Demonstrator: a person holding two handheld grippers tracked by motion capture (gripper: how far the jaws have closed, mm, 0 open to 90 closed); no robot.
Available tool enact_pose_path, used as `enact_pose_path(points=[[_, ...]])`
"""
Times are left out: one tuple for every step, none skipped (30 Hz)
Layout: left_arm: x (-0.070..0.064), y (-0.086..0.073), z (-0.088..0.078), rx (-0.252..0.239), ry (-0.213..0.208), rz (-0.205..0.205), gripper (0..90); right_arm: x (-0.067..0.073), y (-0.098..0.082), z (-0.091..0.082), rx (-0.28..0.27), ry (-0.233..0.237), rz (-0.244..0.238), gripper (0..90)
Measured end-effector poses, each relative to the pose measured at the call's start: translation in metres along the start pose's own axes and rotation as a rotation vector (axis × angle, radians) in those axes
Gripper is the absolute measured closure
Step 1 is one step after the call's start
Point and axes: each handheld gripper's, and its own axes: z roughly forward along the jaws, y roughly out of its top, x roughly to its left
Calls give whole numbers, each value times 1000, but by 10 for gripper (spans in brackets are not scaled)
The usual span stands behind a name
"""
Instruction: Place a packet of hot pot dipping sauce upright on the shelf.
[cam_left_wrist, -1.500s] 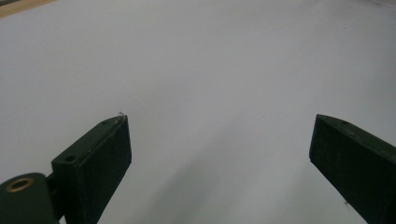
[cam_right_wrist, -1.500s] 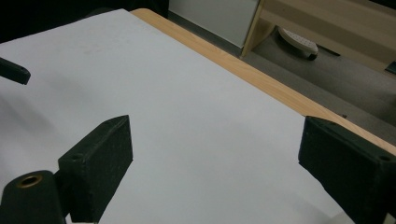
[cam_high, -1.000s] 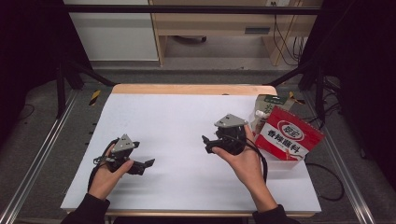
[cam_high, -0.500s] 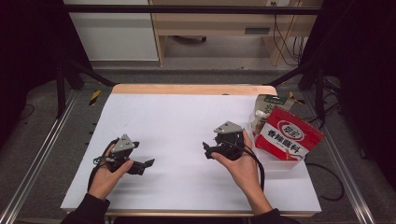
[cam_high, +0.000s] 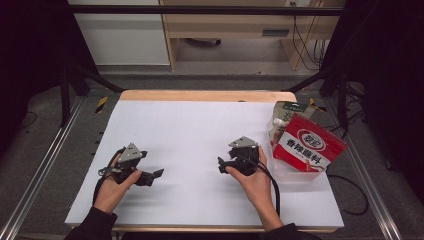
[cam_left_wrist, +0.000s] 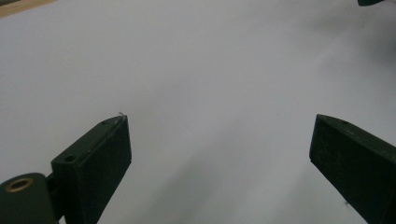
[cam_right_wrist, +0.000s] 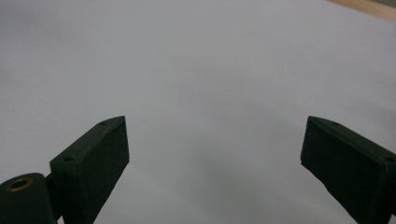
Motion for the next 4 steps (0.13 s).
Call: enact_pose_path(points=[[0, 0, 0, -1, -3, -1, 57, -1, -2, 1, -4, 4, 13, 88], [-1, 0, 1, -2, -3, -2, 57, -1, -5, 1, -7, 8, 27, 89], [-1, 0, 1, -2, -4, 0, 57, -1, -6, 1, -5, 11, 36, 89], [-1, 1, 1, -2, -7, 4, 57, -1, -7, 0, -3, 12, 36, 89]])
